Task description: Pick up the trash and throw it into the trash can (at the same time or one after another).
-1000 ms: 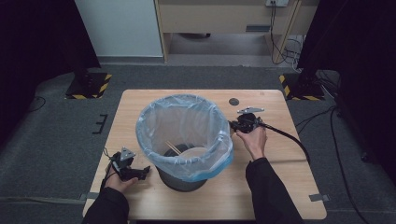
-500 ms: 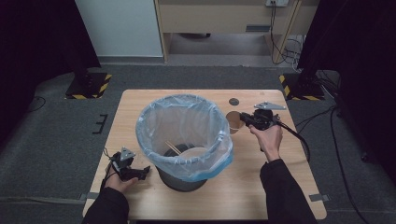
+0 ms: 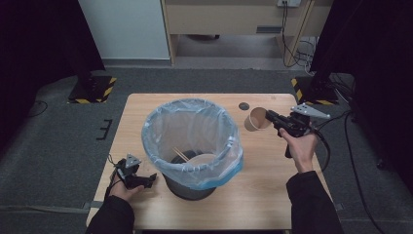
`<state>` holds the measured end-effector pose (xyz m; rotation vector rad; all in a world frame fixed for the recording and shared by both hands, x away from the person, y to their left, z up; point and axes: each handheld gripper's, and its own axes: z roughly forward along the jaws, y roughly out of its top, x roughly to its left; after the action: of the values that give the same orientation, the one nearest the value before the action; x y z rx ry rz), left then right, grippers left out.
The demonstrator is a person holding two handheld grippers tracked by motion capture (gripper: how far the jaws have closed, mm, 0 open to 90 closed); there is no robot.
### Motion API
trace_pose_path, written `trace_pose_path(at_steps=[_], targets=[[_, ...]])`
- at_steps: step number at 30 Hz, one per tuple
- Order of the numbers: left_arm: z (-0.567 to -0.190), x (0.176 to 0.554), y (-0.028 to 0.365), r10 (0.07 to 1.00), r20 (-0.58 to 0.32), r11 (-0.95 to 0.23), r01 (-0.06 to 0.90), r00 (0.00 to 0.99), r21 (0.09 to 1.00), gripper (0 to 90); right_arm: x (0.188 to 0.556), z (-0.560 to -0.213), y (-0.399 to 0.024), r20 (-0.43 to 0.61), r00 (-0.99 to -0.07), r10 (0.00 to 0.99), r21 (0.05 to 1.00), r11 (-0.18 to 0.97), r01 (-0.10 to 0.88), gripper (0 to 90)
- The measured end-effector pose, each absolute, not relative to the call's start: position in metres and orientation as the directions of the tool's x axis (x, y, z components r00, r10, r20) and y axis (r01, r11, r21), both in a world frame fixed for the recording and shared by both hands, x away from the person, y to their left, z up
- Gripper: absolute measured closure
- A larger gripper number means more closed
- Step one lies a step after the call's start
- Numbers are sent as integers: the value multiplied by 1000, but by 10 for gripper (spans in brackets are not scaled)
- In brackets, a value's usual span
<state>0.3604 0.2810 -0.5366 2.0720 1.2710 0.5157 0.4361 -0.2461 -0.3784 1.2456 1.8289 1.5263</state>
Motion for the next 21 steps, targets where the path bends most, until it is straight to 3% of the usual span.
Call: trace_pose_path(at_steps=[21], targets=[[-537,360,281,891,-3,-322,637,454,700,0,391,-306,-275,216,-529,821,976,-184,113,851]])
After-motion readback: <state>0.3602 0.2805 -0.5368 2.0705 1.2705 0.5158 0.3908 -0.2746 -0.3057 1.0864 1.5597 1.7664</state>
